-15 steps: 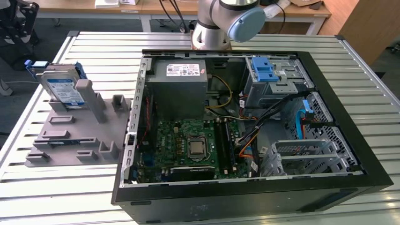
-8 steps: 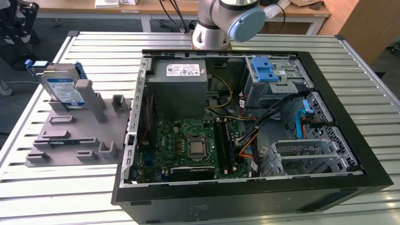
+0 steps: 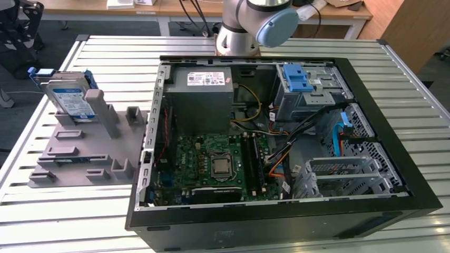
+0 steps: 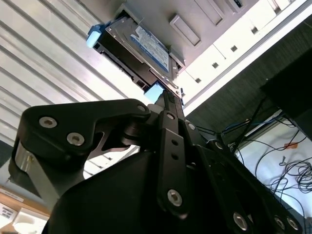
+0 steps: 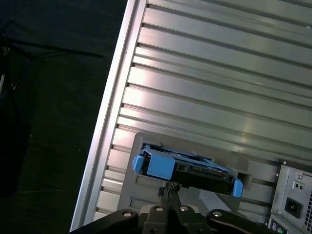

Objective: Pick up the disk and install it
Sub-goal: 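Pick up the disk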

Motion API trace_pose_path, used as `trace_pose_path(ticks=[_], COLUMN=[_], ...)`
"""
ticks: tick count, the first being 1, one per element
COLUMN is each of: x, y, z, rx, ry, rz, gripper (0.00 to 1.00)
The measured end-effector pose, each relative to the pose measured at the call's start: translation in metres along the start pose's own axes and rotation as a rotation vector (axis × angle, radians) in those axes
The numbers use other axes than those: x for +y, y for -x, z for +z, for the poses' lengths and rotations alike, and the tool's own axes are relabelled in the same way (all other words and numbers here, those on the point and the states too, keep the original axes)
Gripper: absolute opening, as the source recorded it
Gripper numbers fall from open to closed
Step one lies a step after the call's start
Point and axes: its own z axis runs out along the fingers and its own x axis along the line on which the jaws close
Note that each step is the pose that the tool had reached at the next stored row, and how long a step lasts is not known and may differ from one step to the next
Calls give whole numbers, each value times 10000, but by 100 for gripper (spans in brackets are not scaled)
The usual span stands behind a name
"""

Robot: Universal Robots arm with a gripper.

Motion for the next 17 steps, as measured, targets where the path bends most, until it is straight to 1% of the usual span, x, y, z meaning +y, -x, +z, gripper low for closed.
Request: trace_pose_path(ticks=[8,11,13,17], x=[0,0,-1,-1], y=[0,-1,-1,0], z=[9,12,12,13], rx=[65,88,91,90], ry=[35,46,48,48], rz=[-1444,-1872,-1954,-1956], gripper=[11,11,11,11])
